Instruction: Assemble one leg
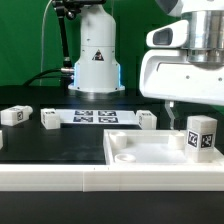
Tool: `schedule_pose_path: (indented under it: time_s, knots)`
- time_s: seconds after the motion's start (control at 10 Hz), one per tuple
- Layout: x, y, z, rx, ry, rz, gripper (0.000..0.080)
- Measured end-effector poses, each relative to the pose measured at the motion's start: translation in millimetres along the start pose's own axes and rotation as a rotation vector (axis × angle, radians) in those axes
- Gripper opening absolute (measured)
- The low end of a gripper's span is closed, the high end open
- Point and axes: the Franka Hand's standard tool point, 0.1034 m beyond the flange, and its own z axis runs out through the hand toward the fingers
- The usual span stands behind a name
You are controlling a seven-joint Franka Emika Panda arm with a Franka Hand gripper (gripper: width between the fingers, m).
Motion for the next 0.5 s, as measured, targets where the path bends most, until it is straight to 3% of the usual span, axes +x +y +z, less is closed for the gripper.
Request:
schedule_pose_path:
  time_s: [0.5]
  knots:
    - [0.9,-1.5,-0.8,0.002,0.007,-0.388,0.0649]
